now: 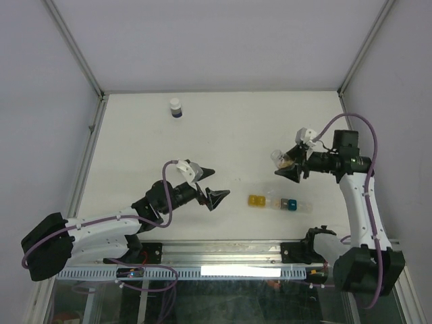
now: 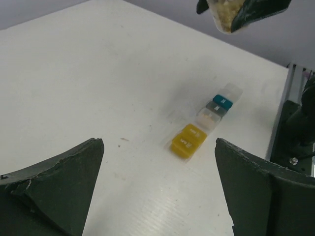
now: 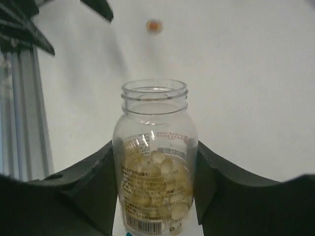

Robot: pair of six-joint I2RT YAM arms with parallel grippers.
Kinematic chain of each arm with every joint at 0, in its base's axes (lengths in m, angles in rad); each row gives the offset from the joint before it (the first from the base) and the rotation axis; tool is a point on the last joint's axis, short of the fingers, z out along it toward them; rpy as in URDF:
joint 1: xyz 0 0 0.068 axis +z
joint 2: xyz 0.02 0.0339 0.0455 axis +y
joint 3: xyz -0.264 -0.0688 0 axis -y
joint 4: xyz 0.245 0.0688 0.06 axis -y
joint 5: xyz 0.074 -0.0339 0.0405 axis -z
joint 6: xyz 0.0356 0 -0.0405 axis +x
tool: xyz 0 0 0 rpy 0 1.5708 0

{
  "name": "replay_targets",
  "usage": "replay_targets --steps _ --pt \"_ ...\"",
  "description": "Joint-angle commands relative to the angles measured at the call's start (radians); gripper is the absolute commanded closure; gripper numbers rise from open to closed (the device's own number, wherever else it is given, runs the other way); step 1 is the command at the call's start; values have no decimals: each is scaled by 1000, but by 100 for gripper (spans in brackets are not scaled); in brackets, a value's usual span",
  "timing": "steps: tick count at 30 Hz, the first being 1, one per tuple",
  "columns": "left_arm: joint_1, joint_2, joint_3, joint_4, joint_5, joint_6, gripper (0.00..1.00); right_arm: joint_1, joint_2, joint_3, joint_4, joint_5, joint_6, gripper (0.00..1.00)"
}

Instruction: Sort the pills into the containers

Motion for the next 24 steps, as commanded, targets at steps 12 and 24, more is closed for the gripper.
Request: replay_targets --steps 12,24 --pt "2 -16 -187 285 -41 63 1 106 -33 -287 -300 504 -456 100" --pt "2 -39 -220 281 -56 48 1 240 11 -300 -205 733 -306 100"
